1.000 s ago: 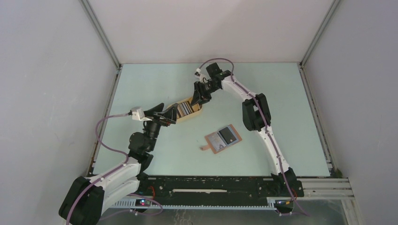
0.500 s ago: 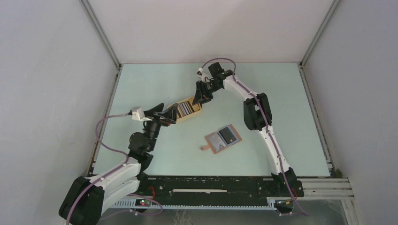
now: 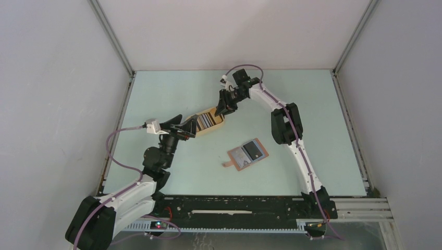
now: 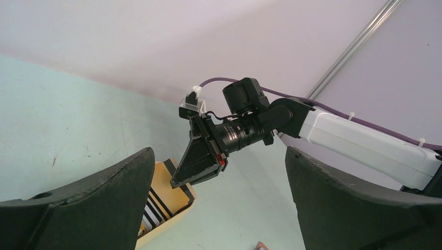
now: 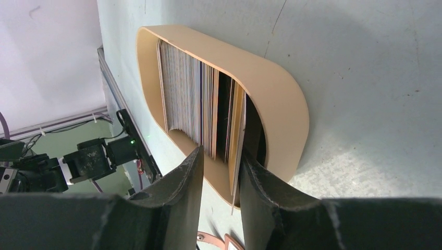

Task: Put the credit cards into the card holder
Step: Pick up the credit card from the storage box.

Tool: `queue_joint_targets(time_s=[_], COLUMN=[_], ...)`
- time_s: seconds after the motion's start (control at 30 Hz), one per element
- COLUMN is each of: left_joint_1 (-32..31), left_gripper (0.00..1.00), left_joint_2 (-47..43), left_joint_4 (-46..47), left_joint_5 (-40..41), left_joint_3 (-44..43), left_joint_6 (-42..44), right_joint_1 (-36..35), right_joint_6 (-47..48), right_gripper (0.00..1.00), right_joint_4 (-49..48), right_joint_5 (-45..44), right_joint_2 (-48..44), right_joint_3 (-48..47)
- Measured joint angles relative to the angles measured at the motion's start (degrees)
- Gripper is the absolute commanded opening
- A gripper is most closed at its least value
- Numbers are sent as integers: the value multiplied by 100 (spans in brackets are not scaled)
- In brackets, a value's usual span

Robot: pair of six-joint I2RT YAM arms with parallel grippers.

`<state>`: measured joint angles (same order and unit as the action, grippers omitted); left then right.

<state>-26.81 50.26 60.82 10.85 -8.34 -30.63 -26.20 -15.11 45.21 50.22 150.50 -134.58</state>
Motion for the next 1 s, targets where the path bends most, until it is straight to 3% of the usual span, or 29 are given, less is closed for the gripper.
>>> queue_joint_targets(time_s=[0.17, 0.4, 1.0], left_joint_1=[0, 0, 0], left_gripper=[100, 100, 100], left_joint_2=[0, 0, 0], left_joint_4=[0, 0, 0], left_joint_5=[-2, 0, -2], left_joint_3=[0, 0, 0], left_joint_6=[2, 0, 0], right_joint_1=[42, 92, 151], right_joint_6=[-46, -81, -114], right_gripper=[37, 24, 25], right_joint_4=[-11, -42, -87], right_joint_5=[13, 24, 133], right_joint_2=[-7, -7, -7], right_joint_3=[7, 76, 133])
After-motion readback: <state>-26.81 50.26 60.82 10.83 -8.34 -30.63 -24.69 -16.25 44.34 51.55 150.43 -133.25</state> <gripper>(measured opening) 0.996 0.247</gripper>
